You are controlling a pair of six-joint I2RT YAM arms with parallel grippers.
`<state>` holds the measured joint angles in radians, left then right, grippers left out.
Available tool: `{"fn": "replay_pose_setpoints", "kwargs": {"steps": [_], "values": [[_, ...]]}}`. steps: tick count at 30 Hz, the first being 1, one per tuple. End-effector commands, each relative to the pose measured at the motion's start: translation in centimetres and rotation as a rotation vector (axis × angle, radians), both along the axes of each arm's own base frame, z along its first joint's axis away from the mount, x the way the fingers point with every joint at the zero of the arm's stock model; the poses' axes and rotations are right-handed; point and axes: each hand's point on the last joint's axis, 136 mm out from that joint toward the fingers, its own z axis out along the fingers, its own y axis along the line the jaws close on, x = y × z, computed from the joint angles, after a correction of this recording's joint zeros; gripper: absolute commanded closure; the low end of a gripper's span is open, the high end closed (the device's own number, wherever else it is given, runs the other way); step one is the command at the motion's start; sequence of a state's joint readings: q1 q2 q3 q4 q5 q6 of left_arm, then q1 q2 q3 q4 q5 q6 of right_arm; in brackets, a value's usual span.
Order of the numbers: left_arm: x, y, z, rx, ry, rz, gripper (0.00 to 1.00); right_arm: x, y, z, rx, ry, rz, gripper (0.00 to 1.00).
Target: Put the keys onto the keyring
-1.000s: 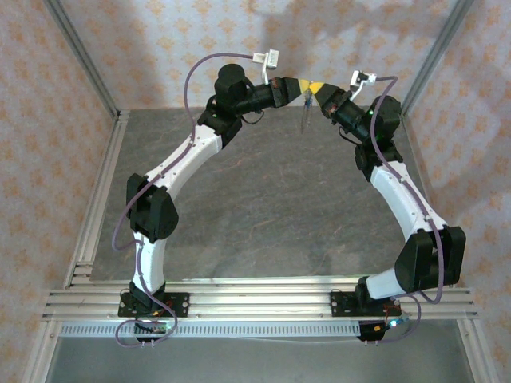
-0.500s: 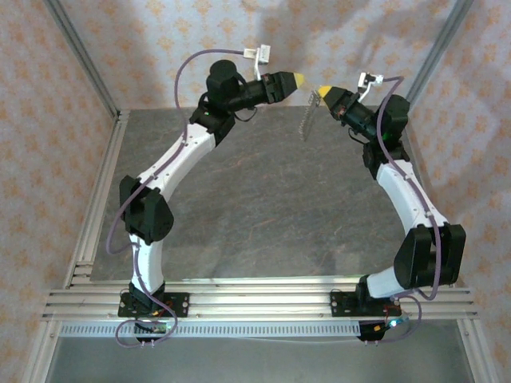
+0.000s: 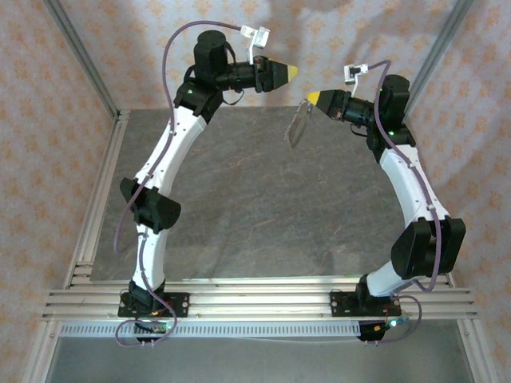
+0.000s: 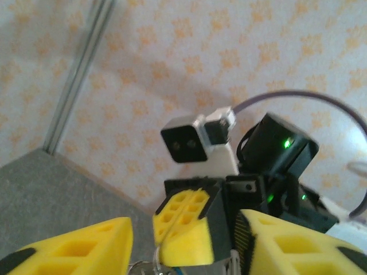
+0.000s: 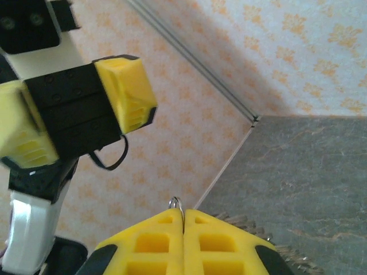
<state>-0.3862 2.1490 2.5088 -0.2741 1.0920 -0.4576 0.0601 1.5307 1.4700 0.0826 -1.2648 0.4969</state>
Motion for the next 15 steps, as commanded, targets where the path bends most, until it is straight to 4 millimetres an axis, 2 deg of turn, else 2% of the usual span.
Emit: {"fn": "replay_pose_setpoints", "kwargs": {"steps": [1,3,15], "values": [[-0.6,-0.6,-3.3,0.078,0.069,-0.086,0.59,-1.3,0.3,0.8,-0.029,-0.066,0.066,1.00],[-0.6,-0.8,-3.7,0.080,0.078,-0.097,0.62,-1.4,0.4,0.7,-0.031,-0.066,0.065,1.00],[-2.1,-2.9,-5.8,0.124,0.118,-0.149,0.65,-1.3,0.7,0.4,-0.031,-0.059,0.057,1.00]]}}
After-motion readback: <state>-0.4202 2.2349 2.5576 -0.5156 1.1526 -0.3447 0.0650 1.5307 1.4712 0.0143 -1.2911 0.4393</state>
